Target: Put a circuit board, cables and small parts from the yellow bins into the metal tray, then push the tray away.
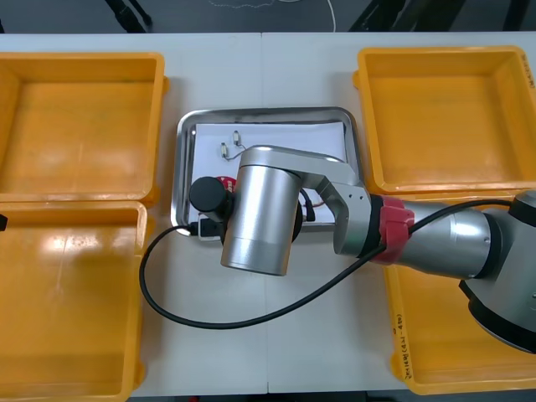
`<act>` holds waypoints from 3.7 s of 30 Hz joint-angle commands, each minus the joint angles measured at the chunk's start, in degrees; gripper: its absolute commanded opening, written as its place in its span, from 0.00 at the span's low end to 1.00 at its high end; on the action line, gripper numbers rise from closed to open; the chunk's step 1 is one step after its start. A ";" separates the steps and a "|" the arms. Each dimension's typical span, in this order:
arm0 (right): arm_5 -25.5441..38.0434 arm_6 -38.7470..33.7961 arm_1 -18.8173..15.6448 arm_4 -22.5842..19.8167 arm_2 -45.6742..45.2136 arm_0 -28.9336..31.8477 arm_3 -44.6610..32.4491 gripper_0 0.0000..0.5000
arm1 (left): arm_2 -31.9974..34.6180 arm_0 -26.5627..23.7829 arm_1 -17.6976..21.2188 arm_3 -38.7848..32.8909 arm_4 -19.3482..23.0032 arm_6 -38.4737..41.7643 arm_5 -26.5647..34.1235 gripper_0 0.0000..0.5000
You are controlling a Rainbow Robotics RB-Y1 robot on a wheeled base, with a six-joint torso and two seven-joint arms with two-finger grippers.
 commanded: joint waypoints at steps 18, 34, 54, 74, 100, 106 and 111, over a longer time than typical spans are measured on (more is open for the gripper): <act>-9.54 0.79 3.79 0.42 -4.11 -7.37 12.17 0.00 | 1.69 0.66 2.11 -1.61 -0.21 -3.52 0.37 1.00; -17.53 5.97 4.50 0.25 -4.46 -10.62 19.99 0.00 | 1.69 0.66 2.11 -1.61 -0.21 -3.52 0.37 1.00; -24.21 11.60 4.50 0.16 -4.72 -13.70 27.03 0.00 | 1.69 0.66 2.11 -1.61 -0.21 -3.52 0.37 1.00; -31.33 14.76 4.59 1.57 -5.08 -15.37 32.83 0.00 | 1.69 0.66 2.11 -1.61 -0.21 -3.52 0.37 1.00; -33.35 15.64 4.59 1.48 -5.16 -15.37 34.76 0.58 | 1.69 0.66 2.11 -1.61 -0.21 -3.52 0.37 1.00; -33.35 16.78 4.59 1.04 -5.25 -15.46 34.67 0.96 | 1.69 0.66 2.11 -1.61 -0.21 -3.52 0.37 1.00; -32.74 18.01 4.59 -0.63 -5.87 -15.46 34.41 1.00 | 1.69 0.66 2.11 -1.61 -0.21 -3.52 0.37 1.00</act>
